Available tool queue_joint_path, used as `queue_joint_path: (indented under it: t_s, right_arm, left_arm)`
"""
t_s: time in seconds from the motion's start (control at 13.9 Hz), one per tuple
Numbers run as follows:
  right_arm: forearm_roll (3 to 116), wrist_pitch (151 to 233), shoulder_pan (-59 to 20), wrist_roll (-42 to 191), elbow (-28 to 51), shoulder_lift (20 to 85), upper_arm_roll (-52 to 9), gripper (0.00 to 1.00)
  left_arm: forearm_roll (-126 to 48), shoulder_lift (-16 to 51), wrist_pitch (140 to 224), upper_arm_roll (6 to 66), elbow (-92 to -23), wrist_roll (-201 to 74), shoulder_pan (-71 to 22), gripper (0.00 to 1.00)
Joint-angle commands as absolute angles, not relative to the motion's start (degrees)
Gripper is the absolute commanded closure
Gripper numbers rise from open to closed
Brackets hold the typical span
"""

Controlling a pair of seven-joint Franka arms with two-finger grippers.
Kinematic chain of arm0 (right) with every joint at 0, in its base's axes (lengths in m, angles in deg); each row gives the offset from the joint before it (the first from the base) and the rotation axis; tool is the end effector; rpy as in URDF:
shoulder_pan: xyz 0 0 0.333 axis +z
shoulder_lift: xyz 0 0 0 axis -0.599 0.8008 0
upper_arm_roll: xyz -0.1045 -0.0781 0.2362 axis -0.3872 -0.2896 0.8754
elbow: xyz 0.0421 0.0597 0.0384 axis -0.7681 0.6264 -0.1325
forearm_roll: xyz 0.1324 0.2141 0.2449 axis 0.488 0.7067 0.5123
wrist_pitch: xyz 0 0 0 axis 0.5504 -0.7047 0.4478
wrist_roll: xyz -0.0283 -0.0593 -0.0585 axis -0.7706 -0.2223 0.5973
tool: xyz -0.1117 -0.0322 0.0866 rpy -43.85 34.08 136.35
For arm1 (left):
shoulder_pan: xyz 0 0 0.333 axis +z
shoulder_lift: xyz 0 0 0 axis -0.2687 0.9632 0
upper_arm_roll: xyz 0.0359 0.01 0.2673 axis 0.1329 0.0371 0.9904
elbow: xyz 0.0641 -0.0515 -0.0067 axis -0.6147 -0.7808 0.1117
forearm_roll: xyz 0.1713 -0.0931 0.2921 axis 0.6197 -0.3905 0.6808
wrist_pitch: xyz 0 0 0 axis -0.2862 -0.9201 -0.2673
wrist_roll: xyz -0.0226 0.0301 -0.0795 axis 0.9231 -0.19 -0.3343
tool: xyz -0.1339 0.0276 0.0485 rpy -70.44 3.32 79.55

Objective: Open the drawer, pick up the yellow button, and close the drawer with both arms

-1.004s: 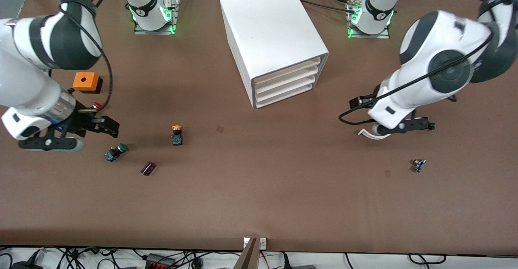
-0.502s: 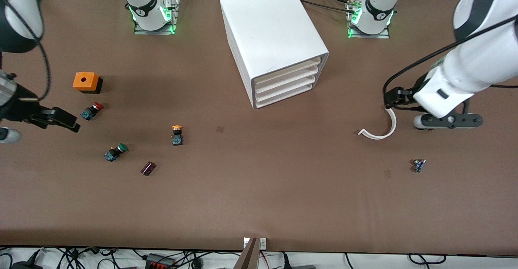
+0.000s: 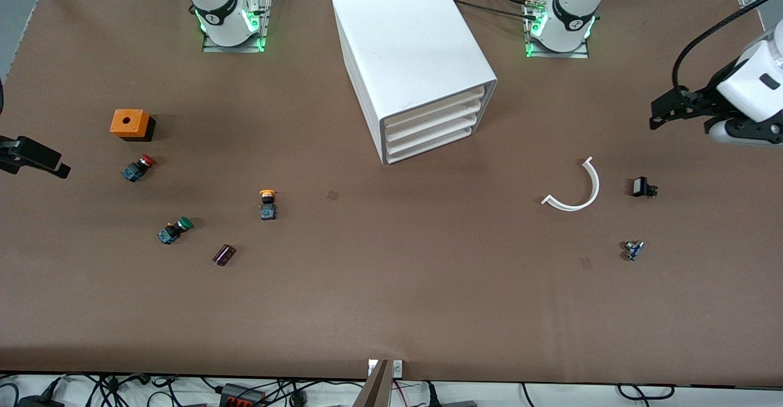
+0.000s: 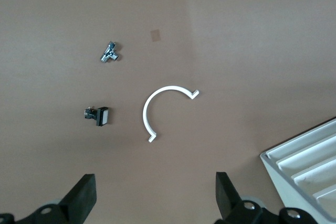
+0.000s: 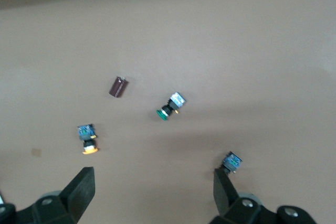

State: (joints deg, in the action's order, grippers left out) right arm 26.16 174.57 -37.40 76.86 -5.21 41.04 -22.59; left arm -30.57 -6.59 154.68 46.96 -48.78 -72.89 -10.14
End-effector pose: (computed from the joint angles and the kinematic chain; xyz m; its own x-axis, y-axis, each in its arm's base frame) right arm 0.5780 -0.0599 0.5016 0.9940 -0.0829 0.0715 -0.0805 -0.9961 -0.0349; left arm 0.5137 -0.0154 0.5211 0.9957 -0.0794 -0.0477 -0.0789 -0.9968 0.0123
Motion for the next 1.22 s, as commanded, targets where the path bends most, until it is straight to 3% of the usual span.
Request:
queue_joint_path:
  t_s: [0.0, 0.36, 0.79, 1.15]
  right_arm:
    - [20.3, 172.9, -39.3, 76.5, -4.9, 39.4, -17.2, 0.0]
    - [20.4, 169.9, -39.8, 77.3, -3.8, 38.1, -16.9, 0.0]
    - [20.1, 176.1, -39.7, 77.3, 6.7, 32.0, -17.0, 0.0]
    - [20.3, 174.3, -39.7, 77.2, 6.9, 31.5, -17.0, 0.0]
  left_arm:
    - [-31.3, -8.7, 156.0, 48.8, -50.9, -73.8, -13.8, 0.0]
    - [-31.2, -8.8, 158.1, 51.5, -50.6, -74.6, -14.7, 0.0]
    - [-31.7, -10.7, 156.5, 52.6, -51.4, -74.7, -12.6, 0.0]
    - [-31.8, -9.5, 156.1, 52.5, -50.7, -74.6, -12.9, 0.0]
